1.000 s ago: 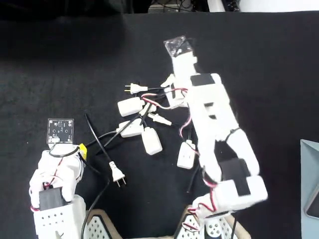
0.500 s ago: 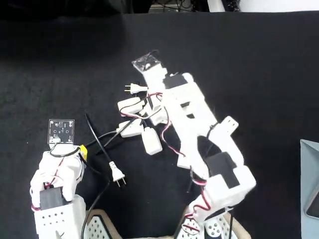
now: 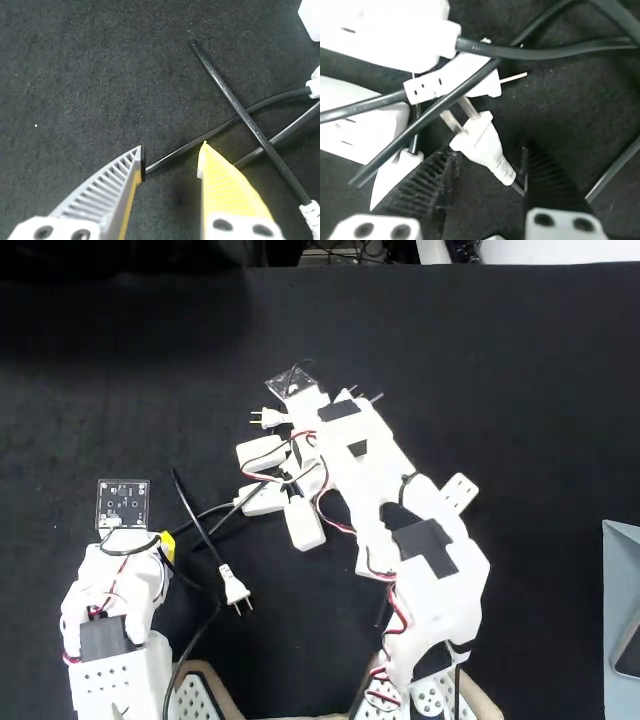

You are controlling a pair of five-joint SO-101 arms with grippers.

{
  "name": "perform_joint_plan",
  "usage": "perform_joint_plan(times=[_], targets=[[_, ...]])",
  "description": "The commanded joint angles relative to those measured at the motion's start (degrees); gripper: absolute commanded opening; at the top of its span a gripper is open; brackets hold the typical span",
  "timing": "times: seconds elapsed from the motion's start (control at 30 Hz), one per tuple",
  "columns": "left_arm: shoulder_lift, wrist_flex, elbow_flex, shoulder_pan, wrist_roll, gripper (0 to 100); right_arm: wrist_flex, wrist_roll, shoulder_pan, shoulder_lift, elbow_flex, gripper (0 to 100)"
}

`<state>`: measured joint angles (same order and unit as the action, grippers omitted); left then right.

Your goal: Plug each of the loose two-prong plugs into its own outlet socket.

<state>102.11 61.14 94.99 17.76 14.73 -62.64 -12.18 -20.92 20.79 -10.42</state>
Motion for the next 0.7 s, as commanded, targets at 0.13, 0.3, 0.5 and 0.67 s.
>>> perform_joint_plan(times=[0.13,0.3,0.5,0.67], targets=[[0.4,0.2,-0.4,0.7,0.2,19,-0.4,0.2,0.2,-3.1,6.0,1.2],[0.4,0.2,-0.4,0.7,0.2,19,-3.1,0.2,0.4,-12.2,8.4,1.1],[0.4,0.1,-0.4,0.7,0.2,19,-2.7,0.2,0.4,-22.9,8.2,1.1],[0.4,0.0,-0.4,0.7,0.2,19,-2.7,7.8,0.4,-29.3,8.2,1.1]])
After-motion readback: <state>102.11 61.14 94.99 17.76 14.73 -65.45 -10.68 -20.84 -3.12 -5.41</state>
